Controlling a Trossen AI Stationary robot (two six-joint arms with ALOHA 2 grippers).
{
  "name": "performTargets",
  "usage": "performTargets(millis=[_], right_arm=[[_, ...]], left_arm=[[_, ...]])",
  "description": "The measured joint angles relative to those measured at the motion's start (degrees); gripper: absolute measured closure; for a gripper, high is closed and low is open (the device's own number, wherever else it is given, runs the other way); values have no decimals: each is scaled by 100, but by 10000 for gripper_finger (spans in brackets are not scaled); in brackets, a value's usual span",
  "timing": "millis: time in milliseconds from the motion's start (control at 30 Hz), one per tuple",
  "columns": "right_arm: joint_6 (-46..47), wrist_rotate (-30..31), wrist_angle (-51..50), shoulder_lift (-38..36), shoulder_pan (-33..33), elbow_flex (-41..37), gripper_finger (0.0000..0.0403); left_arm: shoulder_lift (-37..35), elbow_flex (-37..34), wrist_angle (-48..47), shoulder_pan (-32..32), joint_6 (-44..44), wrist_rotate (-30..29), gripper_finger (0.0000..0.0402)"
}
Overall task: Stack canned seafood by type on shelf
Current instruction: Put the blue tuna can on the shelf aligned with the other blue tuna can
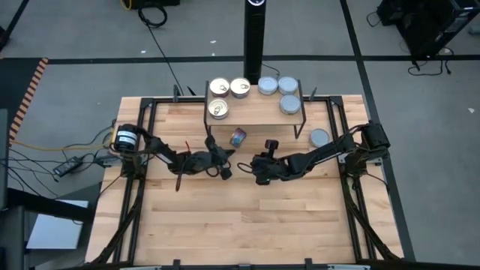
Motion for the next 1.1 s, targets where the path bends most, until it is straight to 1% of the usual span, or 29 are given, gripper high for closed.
performTargets(millis=[133, 233, 333, 467, 633, 733, 833, 900, 1000, 1100], right_arm=[[-80, -172, 212, 0, -2, 2, 392], [-193, -192, 274, 0, 0, 2, 385], [-204, -197, 275, 0, -15, 2, 377], [-206, -278, 277, 0, -26, 2, 373], [-203, -606, 256, 0, -22, 4, 373], [-188, -672, 253, 0, -22, 4, 373], [-188, -735, 227, 0, -22, 7, 373], [-186, -748, 219, 0, -23, 7, 373], [-186, -748, 193, 0, -1, 7, 373], [-183, -748, 129, 0, 34, 7, 373]], left_arm=[[-19, 0, 161, -256, 371, -640, 394], [-31, -2, 305, -410, 640, -1082, 393], [-31, 103, 245, -473, 601, -1227, 379], [-33, 496, -403, -538, 195, -1240, 332], [-33, 1183, -1705, -649, -185, -1355, 251], [-33, 1571, -2345, -785, -192, -1756, 203], [-33, 1883, -2935, -959, -157, -2486, 162], [-39, 2007, -3358, -1033, -438, -2880, 138], [-39, 2044, -3852, -1003, -1217, -3034, 112], [-39, 2044, -4312, -888, -1878, -3047, 99]])
